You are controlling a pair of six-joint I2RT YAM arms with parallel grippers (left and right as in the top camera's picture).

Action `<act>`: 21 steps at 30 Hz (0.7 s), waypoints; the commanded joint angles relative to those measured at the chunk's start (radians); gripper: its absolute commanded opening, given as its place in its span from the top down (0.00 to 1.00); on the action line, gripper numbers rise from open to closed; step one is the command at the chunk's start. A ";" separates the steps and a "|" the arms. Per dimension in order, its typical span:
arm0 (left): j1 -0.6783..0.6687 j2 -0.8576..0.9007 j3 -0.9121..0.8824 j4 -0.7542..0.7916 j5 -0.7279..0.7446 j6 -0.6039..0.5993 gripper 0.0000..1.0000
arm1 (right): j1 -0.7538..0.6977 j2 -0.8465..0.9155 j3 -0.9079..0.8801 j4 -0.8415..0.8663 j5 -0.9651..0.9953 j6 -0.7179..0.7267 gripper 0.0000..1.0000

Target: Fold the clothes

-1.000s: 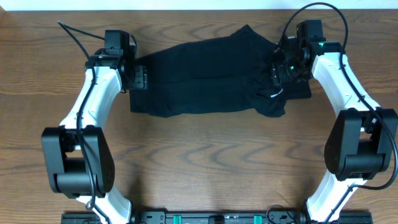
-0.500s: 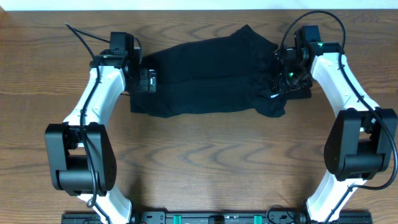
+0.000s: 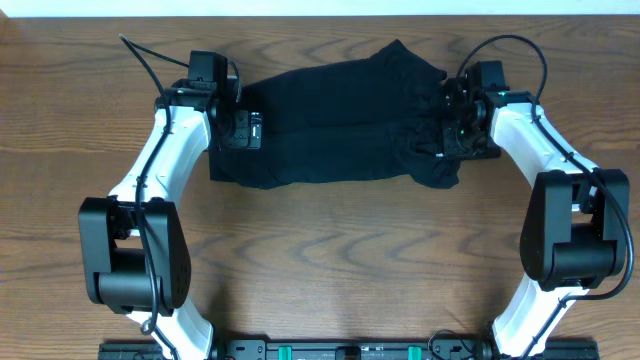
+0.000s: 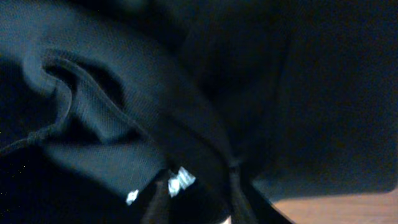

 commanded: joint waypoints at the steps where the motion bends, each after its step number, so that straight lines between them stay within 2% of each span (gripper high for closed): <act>1: 0.003 -0.009 0.002 0.000 0.006 -0.001 0.02 | 0.004 -0.021 0.002 0.040 0.058 0.022 0.88; 2: 0.003 -0.009 0.002 0.000 0.006 -0.002 0.02 | 0.003 -0.021 0.005 0.056 0.057 0.022 0.98; 3: 0.003 -0.009 0.002 0.001 0.006 -0.002 0.02 | 0.002 -0.021 0.008 0.066 0.057 0.022 0.99; 21: 0.003 0.006 0.002 0.004 0.006 -0.001 0.02 | -0.067 -0.022 0.108 0.088 0.093 -0.029 0.99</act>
